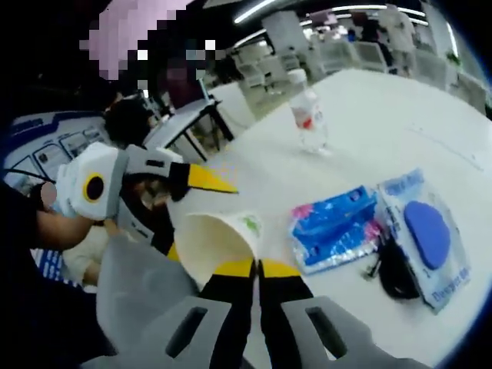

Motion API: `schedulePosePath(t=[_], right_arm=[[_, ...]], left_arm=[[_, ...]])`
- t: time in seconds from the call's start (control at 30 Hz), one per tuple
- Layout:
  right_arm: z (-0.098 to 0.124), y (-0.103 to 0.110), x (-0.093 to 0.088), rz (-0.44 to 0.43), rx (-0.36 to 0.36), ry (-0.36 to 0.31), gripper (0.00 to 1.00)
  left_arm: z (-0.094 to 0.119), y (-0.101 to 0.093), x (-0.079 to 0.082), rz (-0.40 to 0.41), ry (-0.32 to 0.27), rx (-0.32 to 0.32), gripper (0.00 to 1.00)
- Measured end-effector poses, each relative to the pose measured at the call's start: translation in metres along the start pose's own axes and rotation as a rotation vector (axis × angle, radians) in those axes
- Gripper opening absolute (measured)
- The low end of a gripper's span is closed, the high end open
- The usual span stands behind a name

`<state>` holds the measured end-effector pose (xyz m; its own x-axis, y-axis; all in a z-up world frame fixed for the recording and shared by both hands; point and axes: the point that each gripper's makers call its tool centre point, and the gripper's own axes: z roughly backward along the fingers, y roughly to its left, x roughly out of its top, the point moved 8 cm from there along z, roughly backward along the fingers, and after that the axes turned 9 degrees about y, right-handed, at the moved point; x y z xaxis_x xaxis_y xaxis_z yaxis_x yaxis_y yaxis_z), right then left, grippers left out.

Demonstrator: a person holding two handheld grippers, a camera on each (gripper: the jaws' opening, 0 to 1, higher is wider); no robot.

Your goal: Arrange the tabletop items into an orderly group along one side of the table until the central work area is clear of visible clutter.

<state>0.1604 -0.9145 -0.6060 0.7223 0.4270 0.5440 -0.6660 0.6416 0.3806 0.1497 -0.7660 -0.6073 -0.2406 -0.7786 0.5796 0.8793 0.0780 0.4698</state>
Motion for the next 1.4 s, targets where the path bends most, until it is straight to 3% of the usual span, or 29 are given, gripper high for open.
schedulePosePath(t=[0.3,0.57,0.7,0.9,1.13,1.4], right_arm=[[0.004,0.004,0.001,0.063,-0.002,0.006,0.00],[0.006,0.006,0.000,0.129,-0.024,0.001,0.00],[0.009,0.006,0.002,0.110,-0.008,-0.023,0.00],[0.015,0.007,0.009,0.001,0.057,-0.091,0.00],[0.015,0.009,0.013,-0.034,0.078,-0.128,0.00],[0.016,0.010,0.017,-0.082,0.135,-0.230,0.03]], left_arm=[[-0.001,-0.008,0.006,-0.017,0.008,-0.038,0.36],[0.000,-0.010,0.007,-0.005,0.010,-0.024,0.35],[0.003,-0.010,0.006,0.105,-0.039,-0.034,0.34],[0.008,-0.009,0.002,0.297,-0.131,-0.047,0.33],[0.010,-0.009,0.000,0.427,-0.192,-0.057,0.33],[0.010,-0.012,0.002,0.541,-0.250,-0.032,0.32]])
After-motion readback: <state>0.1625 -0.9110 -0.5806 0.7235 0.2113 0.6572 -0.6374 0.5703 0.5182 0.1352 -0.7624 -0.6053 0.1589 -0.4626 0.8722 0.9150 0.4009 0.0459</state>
